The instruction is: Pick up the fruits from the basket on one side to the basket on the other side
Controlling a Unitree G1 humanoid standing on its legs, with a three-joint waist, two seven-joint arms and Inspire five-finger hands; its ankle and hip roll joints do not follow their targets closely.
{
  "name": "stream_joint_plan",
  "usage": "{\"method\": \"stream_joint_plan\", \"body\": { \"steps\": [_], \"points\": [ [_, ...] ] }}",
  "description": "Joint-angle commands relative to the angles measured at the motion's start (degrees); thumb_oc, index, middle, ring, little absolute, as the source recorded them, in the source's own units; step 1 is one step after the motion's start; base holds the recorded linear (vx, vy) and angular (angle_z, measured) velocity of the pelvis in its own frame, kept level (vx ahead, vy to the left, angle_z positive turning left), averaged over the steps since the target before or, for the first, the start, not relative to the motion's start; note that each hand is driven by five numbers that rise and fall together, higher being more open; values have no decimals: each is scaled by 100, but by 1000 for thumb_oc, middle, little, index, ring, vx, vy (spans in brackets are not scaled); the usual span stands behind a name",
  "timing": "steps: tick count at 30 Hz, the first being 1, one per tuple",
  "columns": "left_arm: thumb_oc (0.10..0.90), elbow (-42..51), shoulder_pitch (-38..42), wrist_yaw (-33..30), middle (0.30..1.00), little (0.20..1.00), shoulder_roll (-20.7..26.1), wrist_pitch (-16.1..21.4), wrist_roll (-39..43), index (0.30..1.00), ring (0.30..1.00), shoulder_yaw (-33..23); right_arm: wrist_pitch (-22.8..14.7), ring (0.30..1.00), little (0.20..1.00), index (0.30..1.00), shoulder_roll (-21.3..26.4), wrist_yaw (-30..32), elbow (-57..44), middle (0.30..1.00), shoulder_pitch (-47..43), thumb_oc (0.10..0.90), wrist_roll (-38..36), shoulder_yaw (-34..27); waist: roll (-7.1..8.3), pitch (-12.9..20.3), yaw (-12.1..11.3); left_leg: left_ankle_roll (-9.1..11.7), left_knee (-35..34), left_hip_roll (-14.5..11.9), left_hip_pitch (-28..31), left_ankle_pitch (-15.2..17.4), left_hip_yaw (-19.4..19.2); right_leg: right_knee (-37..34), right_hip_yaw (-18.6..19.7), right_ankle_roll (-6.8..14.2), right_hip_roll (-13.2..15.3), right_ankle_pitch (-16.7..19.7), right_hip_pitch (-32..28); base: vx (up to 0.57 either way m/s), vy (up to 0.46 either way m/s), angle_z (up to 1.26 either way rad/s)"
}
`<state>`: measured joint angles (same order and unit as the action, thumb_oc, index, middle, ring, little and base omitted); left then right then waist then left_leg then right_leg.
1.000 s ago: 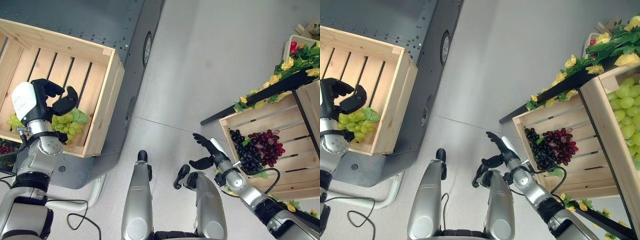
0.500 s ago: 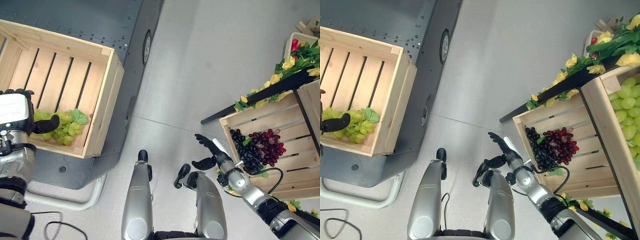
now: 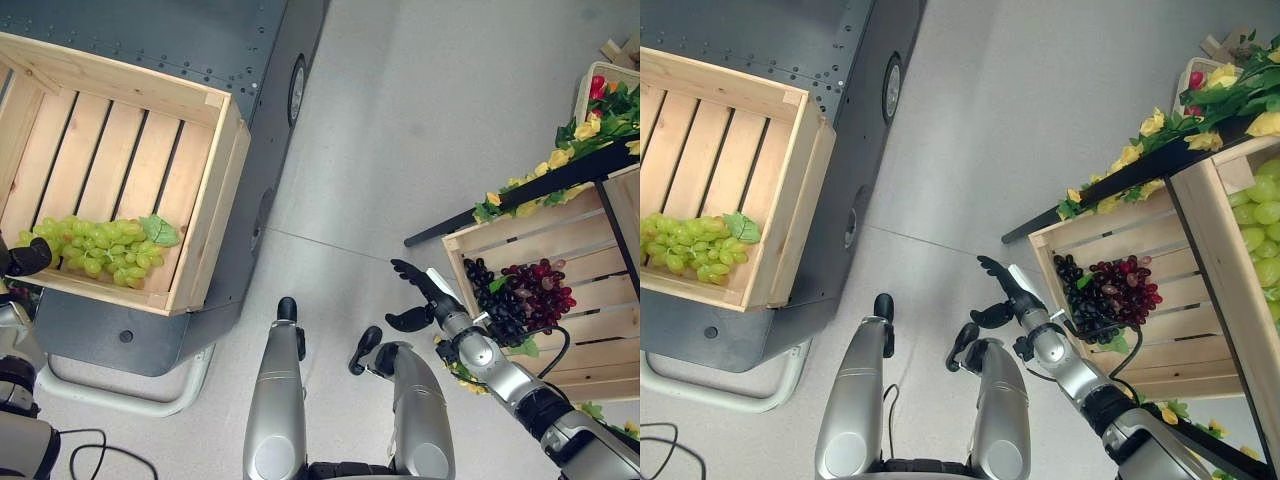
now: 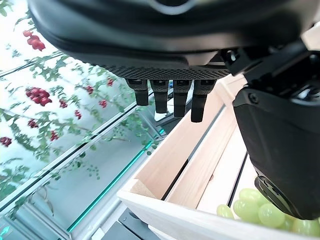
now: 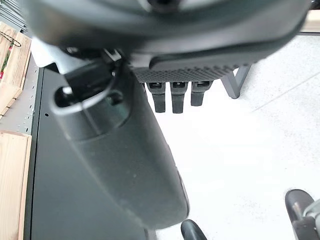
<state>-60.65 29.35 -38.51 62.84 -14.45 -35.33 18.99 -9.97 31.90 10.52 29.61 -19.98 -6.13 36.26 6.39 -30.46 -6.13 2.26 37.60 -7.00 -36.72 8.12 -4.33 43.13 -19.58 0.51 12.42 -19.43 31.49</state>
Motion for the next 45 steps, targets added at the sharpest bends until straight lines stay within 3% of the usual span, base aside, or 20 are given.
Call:
{"method": "stream_joint_plan", "body": {
  "steps": [1,3,4,7,9,10,12,16,21,28,29,31,33,35,37,39,42,45],
  "points": [
    [800,-13,-88,-215,900,900,655,-94,-327,900,900,-271,-463,900,900,900,367,-33,-255,900,213,800,108,-416,-276,66,-82,-446,-251,306,542,643,-329,-395,-132,26,39,300,-385,0,0,0],
    [800,-9,-108,-287,900,900,663,-1,-391,900,900,-277,-464,900,900,900,381,-23,-251,900,239,800,157,-414,-289,66,-68,-451,-243,309,535,650,-330,-397,-120,21,39,295,-374,0,0,0],
    [800,-25,-86,-201,900,900,687,274,-539,900,900,-228,-481,900,900,900,399,-47,-235,900,247,800,173,-418,-294,66,-49,-454,-232,301,536,658,-339,-404,-112,21,38,298,-373,0,0,0],
    [800,32,-43,-81,900,900,726,641,-921,900,900,-116,-498,900,900,900,426,-97,-191,900,225,800,161,-440,-302,66,-40,-447,-228,297,525,651,-347,-401,-102,22,32,307,-357,0,0,0],
    [800,354,-60,-102,900,900,746,1213,-1236,900,900,63,-460,900,900,900,490,-153,-206,900,219,800,162,-489,-342,66,-32,-440,-247,294,519,634,-367,-390,-98,25,37,310,-338,0,0,0],
    [800,351,-58,-104,900,900,745,1217,-1236,900,900,66,-459,900,900,900,491,-153,-207,900,221,800,162,-491,-342,66,-34,-440,-247,294,519,634,-368,-390,-98,26,36,311,-339,0,0,0],
    [800,520,-34,-137,900,900,799,1634,-1351,900,900,185,-482,900,900,900,553,-186,-182,900,228,800,183,-526,-393,66,-15,-443,-253,294,501,629,-395,-372,-85,34,52,308,-304,-9,43,1],
    [800,721,-40,-74,900,900,845,2152,-1523,900,900,298,-490,900,900,900,634,-229,-224,900,271,800,226,-568,-418,66,24,-441,-226,280,447,630,-424,-347,-57,41,55,310,-233,-6,40,-1],
    [800,851,112,73,900,900,887,2518,-1594,900,900,506,-465,900,900,900,694,-257,-217,900,241,800,219,-569,-409,66,50,-426,-253,263,398,597,-433,-371,-45,51,43,340,-181,-1,13,-1],
    [800,832,452,1022,900,900,953,2905,-1311,900,900,893,-469,900,900,900,807,-329,-257,900,190,800,199,-537,-382,66,120,-407,-279,229,311,557,-469,-382,-13,70,21,383,-64,-5,15,0],
    [800,834,582,1930,900,900,971,3035,-865,900,900,1051,-451,900,900,900,858,-365,-300,900,180,800,199,-522,-391,66,150,-406,-295,221,280,543,-484,-390,9,85,16,404,-14,-12,39,0],
    [800,875,644,2433,900,900,1008,2850,-580,900,900,1112,-386,900,900,900,906,-382,-362,900,163,800,181,-495,-408,66,163,-405,-324,227,283,524,-498,-412,29,92,6,420,-3,-6,24,0],
    [800,865,735,2387,900,900,1067,2610,-587,900,900,1184,-367,900,900,900,957,-400,-390,900,158,800,173,-480,-434,66,187,-397,-338,225,286,517,-514,-422,54,96,8,421,10,0,0,0],
    [800,820,826,2184,900,900,1109,2431,-386,900,900,1208,-364,900,900,900,976,-411,-384,900,147,800,170,-462,-448,66,193,-405,-311,227,284,540,-523,-404,71,99,18,412,21,2,16,0],
    [800,844,1093,1568,900,900,1166,2195,650,900,900,1130,-501,900,900,900,947,-423,-269,900,196,800,147,-497,-439,66,176,-425,-258,230,281,572,-535,-402,66,113,37,422,12,0,0,0],
    [800,887,1137,1057,900,900,1147,2304,1318,900,900,949,-563,900,900,900,876,-390,-242,900,254,800,152,-522,-419,66,141,-425,-249,239,286,581,-520,-409,45,121,41,427,-9,17,-52,0],
    [800,986,1052,590,900,900,1079,2462,1344,900,900,467,-645,900,900,900,702,-298,-231,900,402,800,211,-587,-382,66,67,-440,-274,272,336,590,-467,-419,-1,133,44,431,-75,25,-77,1],
    [800,1200,847,178,900,900,1100,2446,544,900,900,21,-655,900,900,900,476,-201,-262,900,518,800,300,-605,-335,66,-17,-458,-340,307,447,600,-406,-454,-61,147,42,438,-200,35,-81,3]
  ]
}}
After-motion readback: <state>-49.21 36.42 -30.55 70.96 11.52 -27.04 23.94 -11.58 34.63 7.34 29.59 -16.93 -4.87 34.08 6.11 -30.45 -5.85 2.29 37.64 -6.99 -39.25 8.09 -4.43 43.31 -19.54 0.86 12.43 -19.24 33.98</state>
